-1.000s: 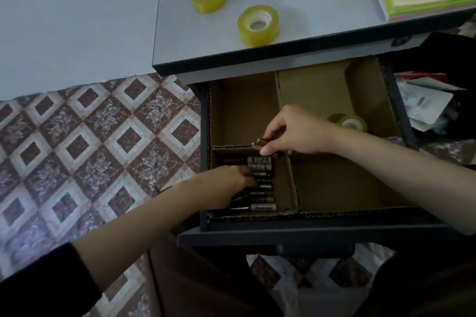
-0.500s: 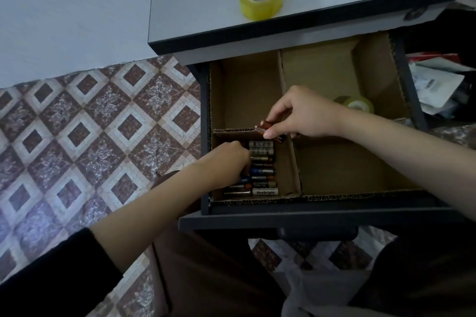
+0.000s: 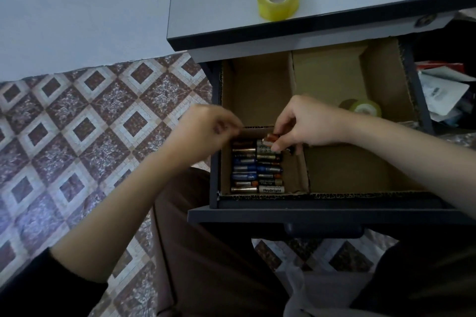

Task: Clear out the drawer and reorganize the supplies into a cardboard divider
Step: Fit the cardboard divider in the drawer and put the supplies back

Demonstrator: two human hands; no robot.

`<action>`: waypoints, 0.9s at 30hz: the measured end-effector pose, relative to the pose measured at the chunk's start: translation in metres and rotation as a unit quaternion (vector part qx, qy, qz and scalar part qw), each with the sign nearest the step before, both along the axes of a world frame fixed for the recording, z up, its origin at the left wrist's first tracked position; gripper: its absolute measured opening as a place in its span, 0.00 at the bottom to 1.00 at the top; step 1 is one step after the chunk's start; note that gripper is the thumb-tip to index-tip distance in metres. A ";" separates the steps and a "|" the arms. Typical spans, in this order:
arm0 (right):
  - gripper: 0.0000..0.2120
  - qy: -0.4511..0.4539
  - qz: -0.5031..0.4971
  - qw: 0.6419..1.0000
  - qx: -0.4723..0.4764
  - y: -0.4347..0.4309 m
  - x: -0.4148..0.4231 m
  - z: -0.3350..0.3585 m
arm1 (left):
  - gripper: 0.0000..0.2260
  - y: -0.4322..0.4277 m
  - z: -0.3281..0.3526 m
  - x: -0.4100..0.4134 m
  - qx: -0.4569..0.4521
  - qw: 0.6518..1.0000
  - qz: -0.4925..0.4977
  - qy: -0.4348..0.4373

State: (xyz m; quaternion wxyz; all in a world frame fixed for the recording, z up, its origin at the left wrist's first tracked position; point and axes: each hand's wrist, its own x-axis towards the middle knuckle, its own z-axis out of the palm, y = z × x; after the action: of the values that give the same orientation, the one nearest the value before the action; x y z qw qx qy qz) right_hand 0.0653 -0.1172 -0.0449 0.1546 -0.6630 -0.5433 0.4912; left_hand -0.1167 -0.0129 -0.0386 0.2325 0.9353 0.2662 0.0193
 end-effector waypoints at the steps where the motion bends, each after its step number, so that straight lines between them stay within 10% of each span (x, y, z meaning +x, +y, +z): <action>1: 0.06 0.013 0.011 1.000 -0.024 -0.002 -0.007 0.000 | 0.06 0.005 -0.003 -0.007 0.022 0.995 0.053 -0.079; 5: 0.09 -0.030 0.032 0.996 -0.074 -0.001 -0.042 -0.016 | 0.11 0.010 -0.037 -0.022 0.032 0.966 0.193 -0.169; 27: 0.14 -0.137 -0.024 0.990 0.012 0.013 -0.075 -0.053 | 0.21 -0.013 -0.077 -0.016 -0.009 0.969 0.173 -0.177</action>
State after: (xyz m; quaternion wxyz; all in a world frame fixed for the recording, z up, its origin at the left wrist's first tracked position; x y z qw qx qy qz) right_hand -0.0096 -0.1038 -0.0977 0.0982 -0.7348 -0.5494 0.3854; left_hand -0.1322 -0.0255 -0.1155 0.2770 0.8549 0.3785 0.2218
